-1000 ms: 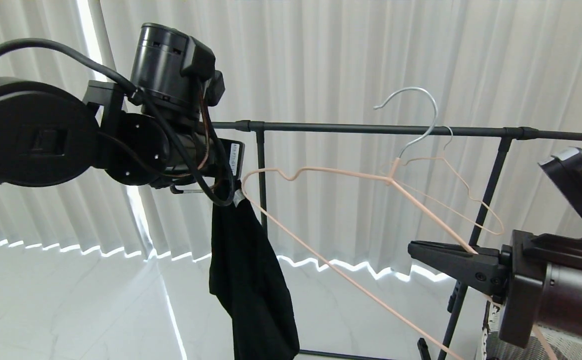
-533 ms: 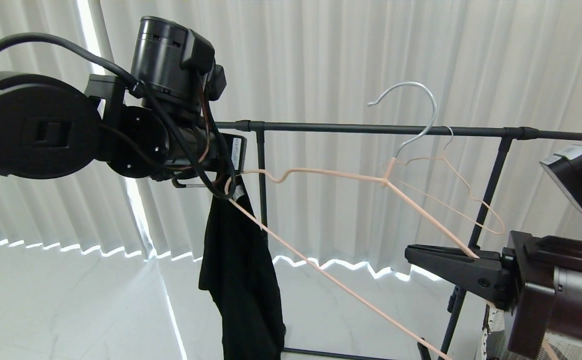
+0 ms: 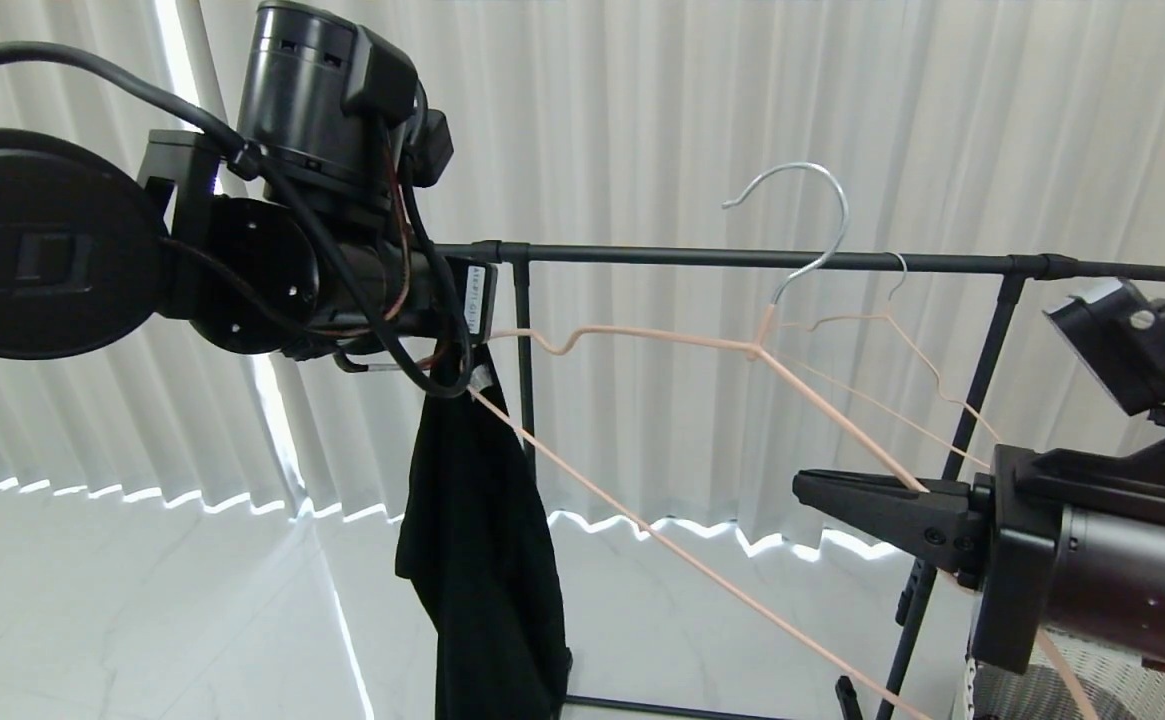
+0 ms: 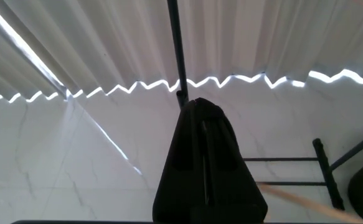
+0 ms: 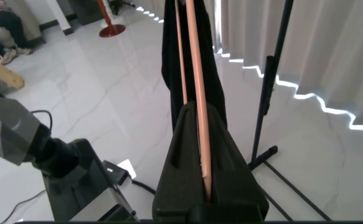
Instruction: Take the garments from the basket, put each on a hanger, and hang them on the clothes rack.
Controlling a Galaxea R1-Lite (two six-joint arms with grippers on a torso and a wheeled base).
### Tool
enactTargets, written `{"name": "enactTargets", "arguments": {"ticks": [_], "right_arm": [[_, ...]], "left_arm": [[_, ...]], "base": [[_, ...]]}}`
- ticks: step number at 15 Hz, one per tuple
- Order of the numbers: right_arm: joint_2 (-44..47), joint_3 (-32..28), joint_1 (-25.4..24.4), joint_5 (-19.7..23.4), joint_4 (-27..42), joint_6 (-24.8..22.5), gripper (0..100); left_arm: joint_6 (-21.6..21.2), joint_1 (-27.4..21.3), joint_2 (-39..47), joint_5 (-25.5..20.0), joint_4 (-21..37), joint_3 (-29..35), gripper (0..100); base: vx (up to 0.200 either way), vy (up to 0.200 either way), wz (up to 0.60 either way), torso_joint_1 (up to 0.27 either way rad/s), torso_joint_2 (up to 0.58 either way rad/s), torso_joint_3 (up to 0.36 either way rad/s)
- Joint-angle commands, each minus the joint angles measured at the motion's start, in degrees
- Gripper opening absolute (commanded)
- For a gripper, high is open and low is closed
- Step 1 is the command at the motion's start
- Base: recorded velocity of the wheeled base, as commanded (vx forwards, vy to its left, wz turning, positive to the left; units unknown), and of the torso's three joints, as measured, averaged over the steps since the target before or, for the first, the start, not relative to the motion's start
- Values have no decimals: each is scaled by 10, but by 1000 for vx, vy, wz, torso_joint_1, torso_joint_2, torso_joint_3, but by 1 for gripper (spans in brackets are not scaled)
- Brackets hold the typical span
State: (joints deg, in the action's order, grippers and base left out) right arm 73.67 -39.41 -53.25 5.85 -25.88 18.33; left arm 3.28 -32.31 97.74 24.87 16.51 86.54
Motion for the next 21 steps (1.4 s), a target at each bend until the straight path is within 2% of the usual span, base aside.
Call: {"name": "enactTargets", "arguments": {"ticks": [1,7,13,19,21], "right_arm": [[13,-9,3,1,-5,0,0],[23,-15,16,-1,-6,-1,0],[67,-24,15,3,-16,-1,0],[104,-44,8,2,-19,-2,0],[123,-43,3,-1,-50,-1,0]], "left_arm": [[0,-7,-4,0,0,-1,0],[-1,-19,-12,1,0,-1,0],[-1,-102,-41,-2,0,-1,0],[-6,-184,-60,-47,0,26,0],[-17,-203,-61,-50,0,40,0]], "base": [[0,0,0,0,0,0],[0,0,0,0,0,0],[0,0,0,0,0,0],[0,0,0,0,0,0],[0,0,0,0,0,0]]}}
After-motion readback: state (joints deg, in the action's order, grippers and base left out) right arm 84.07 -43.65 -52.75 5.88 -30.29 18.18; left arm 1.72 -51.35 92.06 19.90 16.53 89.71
